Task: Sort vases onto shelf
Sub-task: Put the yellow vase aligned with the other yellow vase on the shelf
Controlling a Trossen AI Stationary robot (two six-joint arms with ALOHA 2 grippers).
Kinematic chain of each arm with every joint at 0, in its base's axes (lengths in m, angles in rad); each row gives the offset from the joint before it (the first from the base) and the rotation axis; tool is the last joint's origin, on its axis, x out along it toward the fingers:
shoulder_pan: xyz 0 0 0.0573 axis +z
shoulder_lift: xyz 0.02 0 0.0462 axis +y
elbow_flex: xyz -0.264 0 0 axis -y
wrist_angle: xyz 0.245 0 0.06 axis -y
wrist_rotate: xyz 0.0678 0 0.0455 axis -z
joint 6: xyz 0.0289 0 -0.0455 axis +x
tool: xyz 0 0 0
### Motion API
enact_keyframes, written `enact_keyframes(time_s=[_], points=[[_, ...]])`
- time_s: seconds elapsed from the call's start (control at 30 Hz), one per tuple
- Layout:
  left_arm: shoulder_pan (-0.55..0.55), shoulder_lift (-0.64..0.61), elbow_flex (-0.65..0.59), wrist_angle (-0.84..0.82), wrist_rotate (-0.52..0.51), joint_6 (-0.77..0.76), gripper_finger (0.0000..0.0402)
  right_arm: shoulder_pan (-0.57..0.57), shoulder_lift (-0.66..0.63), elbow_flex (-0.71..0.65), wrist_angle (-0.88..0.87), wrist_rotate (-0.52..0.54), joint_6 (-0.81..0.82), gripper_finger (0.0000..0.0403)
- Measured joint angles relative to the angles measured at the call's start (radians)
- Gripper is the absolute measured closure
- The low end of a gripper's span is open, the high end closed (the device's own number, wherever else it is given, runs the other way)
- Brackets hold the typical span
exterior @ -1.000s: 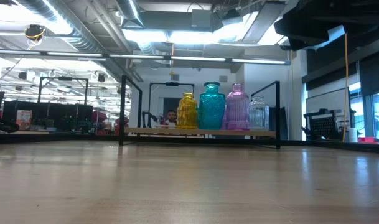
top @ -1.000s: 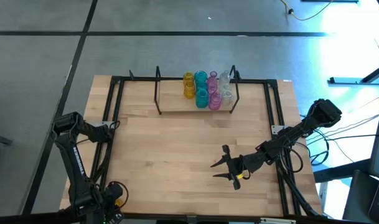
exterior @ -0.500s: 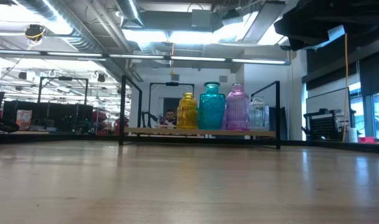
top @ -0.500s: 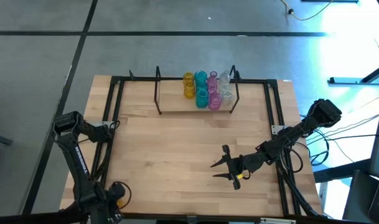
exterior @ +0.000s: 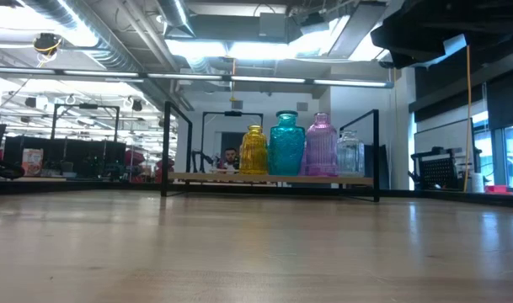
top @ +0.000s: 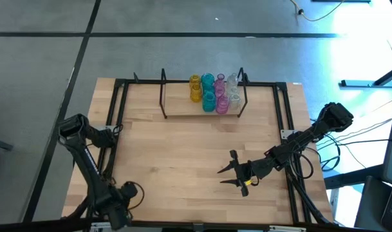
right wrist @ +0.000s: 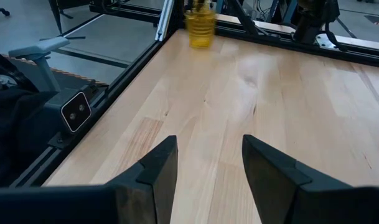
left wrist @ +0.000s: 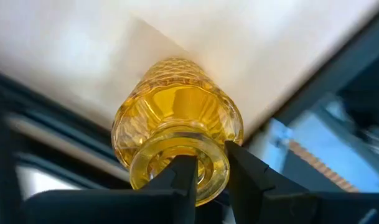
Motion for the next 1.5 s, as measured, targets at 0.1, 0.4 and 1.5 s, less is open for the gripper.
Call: enact_keyframes(time_s=[0.1,0.4,1.5], points=[[0.038,-0.001,0.045,-0.085,-0.008,0.072,0.0347,0.000,0.000,0.000,0.000,0.000,0.000,0.0236],[0.175,-0.004,0.143,-0.192,-0.107,0.378,0.0346,0.000,0.049,0.000,0.013,0.055,0.009,0.0236],[0.819,0.109,0.145,-0.033,-0.106,1.205,0.0344,0.000,0.066,0.000,0.005,0.133,0.051,0.0236]])
